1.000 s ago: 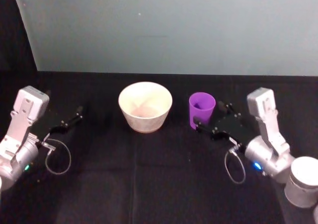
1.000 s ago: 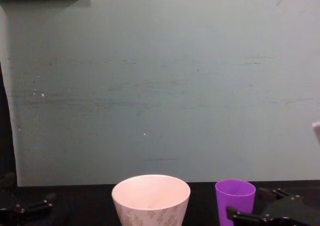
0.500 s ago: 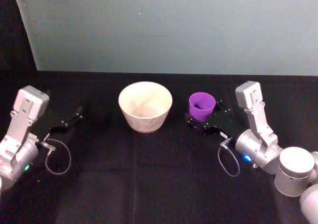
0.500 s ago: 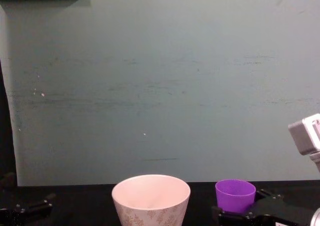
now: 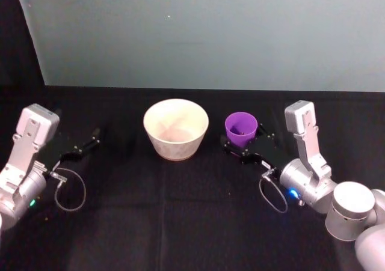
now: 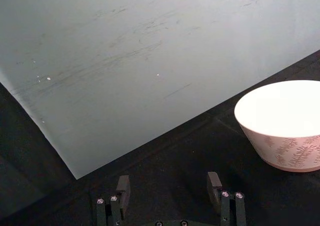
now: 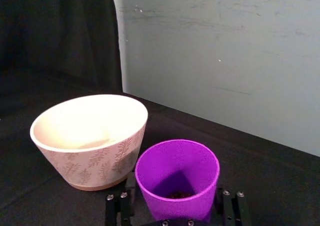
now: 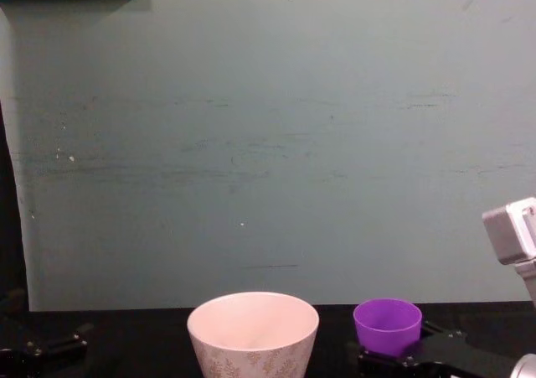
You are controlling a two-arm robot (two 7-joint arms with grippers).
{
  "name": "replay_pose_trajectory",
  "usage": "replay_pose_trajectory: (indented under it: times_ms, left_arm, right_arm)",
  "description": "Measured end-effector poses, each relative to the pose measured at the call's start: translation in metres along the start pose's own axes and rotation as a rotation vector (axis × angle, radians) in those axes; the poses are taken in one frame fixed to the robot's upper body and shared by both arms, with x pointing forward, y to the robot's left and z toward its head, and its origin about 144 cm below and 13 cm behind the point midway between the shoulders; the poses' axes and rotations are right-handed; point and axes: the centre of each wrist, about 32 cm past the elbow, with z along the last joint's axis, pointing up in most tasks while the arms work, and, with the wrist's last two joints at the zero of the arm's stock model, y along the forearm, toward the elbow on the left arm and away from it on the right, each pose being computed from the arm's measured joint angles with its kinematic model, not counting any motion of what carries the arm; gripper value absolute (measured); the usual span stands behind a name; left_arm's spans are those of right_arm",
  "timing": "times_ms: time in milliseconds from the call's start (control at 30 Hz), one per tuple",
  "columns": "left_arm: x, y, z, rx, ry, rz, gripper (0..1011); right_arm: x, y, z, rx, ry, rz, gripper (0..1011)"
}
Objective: Pick up the cup and pour the mung beans from the cup into the bowl.
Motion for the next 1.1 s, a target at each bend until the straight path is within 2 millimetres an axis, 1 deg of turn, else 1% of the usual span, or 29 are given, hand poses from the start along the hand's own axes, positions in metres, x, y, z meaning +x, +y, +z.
replay_pose_trajectory:
  times_ms: [100,167,233,467,633,733,1000,1033,1067,1100]
  left_arm:
    - [0.0,0.0,0.0,0.0,0.0,0.0,1011]
    - [0.0,0.0,0.0,0.0,0.0,0.0,1012]
    - [0.0,0.0,0.0,0.0,0.0,0.0,1011]
    - [0.0,0.0,0.0,0.0,0.0,0.0,1011]
    - [0.0,0.0,0.0,0.0,0.0,0.0,1011]
    - [0.0,0.0,0.0,0.0,0.0,0.0,1012]
    - [0.0,0.0,0.0,0.0,0.0,0.0,1011]
    - [0.0,0.0,0.0,0.0,0.0,0.0,1011]
    - [0.0,0.0,0.0,0.0,0.0,0.0,1011]
    - [0.0,0.0,0.0,0.0,0.0,0.0,1011]
  right_arm:
    - [-0.001,-0.001,-0.001,0.0,-0.003,-0.008,835]
    - [-0.002,-0.001,-0.001,0.001,-0.002,-0.012,771]
    - [-0.002,-0.001,-0.001,0.002,-0.002,-0.017,741]
    - [-0.003,-0.002,-0.001,0.014,0.002,-0.027,726]
    - [-0.002,-0.006,0.008,0.042,-0.002,-0.033,726]
    - [-0.001,-0.01,0.02,0.054,-0.001,-0.039,726]
    - [-0.002,-0.016,0.042,0.058,0.03,-0.045,724]
    - [-0.002,-0.017,0.049,0.055,0.042,-0.048,726]
    - [-0.002,-0.017,0.049,0.055,0.042,-0.048,726]
    - [-0.001,-0.018,0.054,0.055,0.05,-0.048,726]
